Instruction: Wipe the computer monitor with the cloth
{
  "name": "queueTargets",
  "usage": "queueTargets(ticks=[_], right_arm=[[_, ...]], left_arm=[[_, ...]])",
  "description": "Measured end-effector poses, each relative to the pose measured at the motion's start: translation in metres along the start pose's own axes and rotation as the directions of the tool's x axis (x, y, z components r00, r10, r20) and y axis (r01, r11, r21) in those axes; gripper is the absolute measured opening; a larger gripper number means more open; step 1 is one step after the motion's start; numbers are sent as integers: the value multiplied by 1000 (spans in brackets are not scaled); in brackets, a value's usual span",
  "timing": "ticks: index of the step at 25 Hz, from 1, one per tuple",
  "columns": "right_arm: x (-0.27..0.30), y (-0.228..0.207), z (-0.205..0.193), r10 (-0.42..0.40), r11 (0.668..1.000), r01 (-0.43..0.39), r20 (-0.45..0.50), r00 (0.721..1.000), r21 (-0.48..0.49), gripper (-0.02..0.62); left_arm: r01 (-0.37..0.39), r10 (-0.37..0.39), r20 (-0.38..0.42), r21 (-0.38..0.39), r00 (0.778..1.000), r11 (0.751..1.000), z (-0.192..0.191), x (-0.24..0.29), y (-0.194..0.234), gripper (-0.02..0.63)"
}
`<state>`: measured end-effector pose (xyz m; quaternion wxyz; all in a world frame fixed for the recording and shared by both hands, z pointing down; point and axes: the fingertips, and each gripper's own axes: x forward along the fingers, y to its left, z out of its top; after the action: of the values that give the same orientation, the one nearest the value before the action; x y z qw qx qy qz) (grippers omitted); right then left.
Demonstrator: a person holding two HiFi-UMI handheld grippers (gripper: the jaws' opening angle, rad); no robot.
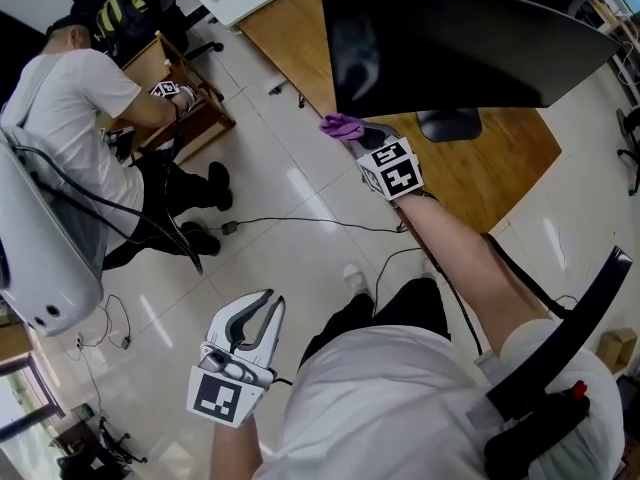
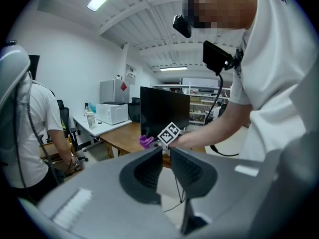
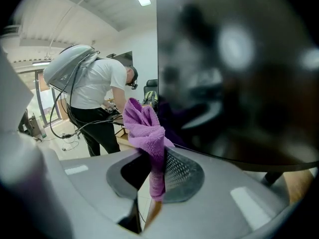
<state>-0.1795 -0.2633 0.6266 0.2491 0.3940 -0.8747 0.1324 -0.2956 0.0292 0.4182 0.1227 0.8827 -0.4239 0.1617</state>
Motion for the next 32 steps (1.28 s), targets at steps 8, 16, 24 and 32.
queueTargets(ticks=[8,16,24,32], right_arm=[[-18,-42,-10,-54,998,54,-4,999,31,48],[-50,-96,-29,-102,993,102,-10,995,60,48],[-83,-158,-55,-144,985,146,-28,989,91,48],[-100,-202,-68,-153,982,154,-23,988,113,48]], left_arm=[[54,-53,-17,15,998,998,3,27,-16,69],[106,-105,-27,29,994,994,16,67,-43,70],[142,-140,-41,44,989,989,38,110,-79,71],[153,-149,-69,64,986,986,53,143,-108,70]])
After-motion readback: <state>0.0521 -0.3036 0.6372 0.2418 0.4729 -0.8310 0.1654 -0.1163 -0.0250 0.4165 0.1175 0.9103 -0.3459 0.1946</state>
